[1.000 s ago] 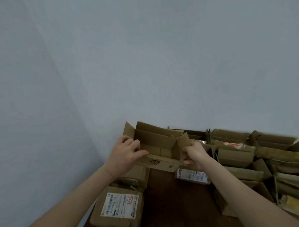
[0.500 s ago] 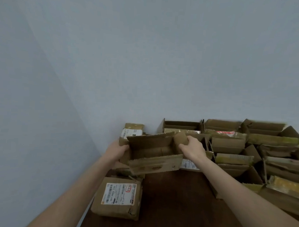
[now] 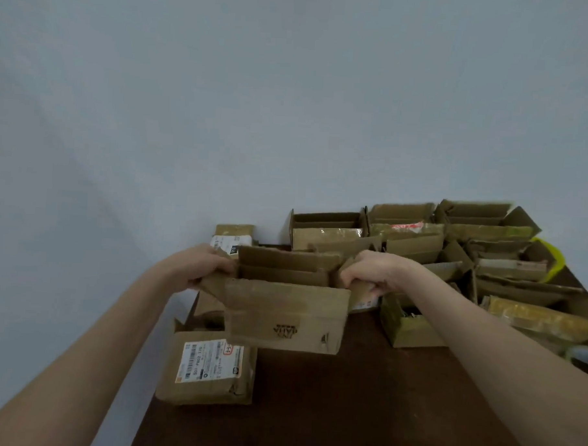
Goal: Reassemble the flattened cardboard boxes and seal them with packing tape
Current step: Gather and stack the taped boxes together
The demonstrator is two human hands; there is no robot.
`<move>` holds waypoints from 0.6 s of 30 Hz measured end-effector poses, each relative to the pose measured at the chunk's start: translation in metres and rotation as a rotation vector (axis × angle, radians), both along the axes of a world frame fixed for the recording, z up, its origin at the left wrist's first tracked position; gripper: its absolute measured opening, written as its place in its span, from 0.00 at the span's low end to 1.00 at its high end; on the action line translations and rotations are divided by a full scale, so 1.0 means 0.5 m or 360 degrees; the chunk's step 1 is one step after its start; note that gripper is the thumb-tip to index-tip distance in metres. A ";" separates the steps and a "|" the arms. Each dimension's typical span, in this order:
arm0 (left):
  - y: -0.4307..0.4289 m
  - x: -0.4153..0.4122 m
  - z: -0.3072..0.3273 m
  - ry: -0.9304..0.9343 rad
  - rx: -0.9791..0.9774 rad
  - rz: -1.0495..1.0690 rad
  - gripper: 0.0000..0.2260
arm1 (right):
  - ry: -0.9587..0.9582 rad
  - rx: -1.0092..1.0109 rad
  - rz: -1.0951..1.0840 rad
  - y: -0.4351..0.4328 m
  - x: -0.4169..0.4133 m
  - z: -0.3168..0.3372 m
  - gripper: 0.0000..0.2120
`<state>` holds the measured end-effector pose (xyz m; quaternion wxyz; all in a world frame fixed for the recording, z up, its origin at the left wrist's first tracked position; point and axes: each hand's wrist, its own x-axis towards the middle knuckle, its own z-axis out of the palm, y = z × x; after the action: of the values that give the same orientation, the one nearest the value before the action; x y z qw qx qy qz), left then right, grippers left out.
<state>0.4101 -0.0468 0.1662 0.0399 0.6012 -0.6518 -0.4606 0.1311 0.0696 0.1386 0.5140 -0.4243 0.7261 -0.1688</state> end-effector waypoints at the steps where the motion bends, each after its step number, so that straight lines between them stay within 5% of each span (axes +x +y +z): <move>1: 0.009 -0.011 -0.015 -0.0015 0.0087 -0.0054 0.07 | 0.0046 0.0069 0.0018 0.007 -0.004 -0.013 0.02; 5: 0.068 -0.088 -0.141 -0.0011 0.0304 0.0014 0.09 | 0.0532 0.0060 -0.0044 0.026 -0.026 -0.071 0.02; 9: 0.091 -0.147 -0.255 0.0020 0.0153 0.0257 0.06 | 0.0964 -0.0050 -0.0040 0.032 -0.033 -0.111 0.03; 12: 0.073 -0.159 -0.282 0.0015 -0.0056 0.0451 0.09 | 0.1027 -0.0082 -0.0070 0.030 -0.022 -0.144 0.09; 18: 0.019 -0.160 -0.265 0.0005 -0.0180 0.0506 0.11 | 0.0946 -0.0170 -0.0150 -0.004 0.013 -0.181 0.04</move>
<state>0.3303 -0.0371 0.0339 0.1472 0.6929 -0.5732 -0.4119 0.1375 0.0677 0.0479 0.2475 -0.4474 0.8537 -0.0990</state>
